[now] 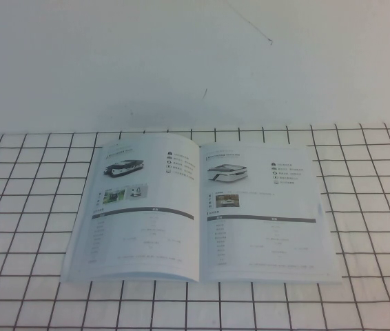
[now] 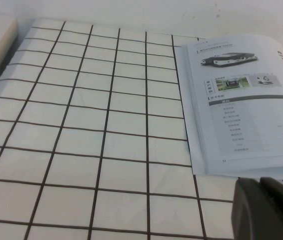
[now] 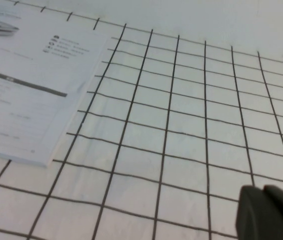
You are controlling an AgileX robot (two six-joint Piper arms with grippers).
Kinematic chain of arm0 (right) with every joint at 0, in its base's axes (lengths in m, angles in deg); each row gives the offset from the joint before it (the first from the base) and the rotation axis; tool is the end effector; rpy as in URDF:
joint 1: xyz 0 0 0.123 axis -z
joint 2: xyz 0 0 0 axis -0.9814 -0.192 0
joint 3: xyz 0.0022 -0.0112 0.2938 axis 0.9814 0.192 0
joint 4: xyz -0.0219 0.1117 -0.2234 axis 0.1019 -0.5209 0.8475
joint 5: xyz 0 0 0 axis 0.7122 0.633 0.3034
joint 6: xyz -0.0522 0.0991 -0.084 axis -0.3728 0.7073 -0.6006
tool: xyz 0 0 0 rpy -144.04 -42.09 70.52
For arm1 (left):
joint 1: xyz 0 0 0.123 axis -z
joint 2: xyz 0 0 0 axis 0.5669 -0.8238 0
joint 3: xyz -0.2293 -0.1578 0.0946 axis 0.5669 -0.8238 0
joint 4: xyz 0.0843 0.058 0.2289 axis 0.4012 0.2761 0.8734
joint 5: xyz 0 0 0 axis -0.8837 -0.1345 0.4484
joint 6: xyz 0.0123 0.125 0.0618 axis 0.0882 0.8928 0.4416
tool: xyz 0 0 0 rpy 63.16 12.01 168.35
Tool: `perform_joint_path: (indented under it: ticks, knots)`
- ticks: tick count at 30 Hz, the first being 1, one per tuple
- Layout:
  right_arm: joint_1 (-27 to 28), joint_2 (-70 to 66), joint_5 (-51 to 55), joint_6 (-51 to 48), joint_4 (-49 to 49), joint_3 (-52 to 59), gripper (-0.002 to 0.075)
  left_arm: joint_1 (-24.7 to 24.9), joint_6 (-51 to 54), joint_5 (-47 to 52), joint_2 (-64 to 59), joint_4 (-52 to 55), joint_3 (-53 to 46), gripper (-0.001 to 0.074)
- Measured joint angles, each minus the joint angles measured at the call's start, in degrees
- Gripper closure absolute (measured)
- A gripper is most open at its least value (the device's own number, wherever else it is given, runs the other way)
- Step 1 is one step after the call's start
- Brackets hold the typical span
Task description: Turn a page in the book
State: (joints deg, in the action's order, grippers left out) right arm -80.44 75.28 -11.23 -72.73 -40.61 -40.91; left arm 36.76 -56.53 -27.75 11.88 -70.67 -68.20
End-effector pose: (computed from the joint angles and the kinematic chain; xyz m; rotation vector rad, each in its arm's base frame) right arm 0.1022 0.0058 0.1611 -0.2338 1.8771 -0.1019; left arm 0.0898 -0.0066 0.1619 -0.1638 1.8443 -0.2097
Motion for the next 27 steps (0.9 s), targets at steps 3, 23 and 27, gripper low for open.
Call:
perform_joint_path:
  ticks: [3,23,27]
  knots:
    - [0.00,0.00,0.13,0.62,0.53,0.00,0.0728,0.00,0.00,0.00,0.00,0.00,0.00,0.0738]
    - [0.11,10.10,9.30,-4.23,1.06,0.12,0.0728,0.00,0.00,0.12,0.14,-0.18,0.00,0.0737]
    - [0.11,10.10,9.30,-3.85,-1.57,0.12,0.0728,0.00,0.00,0.12,0.14,-0.18,0.00,0.0738]
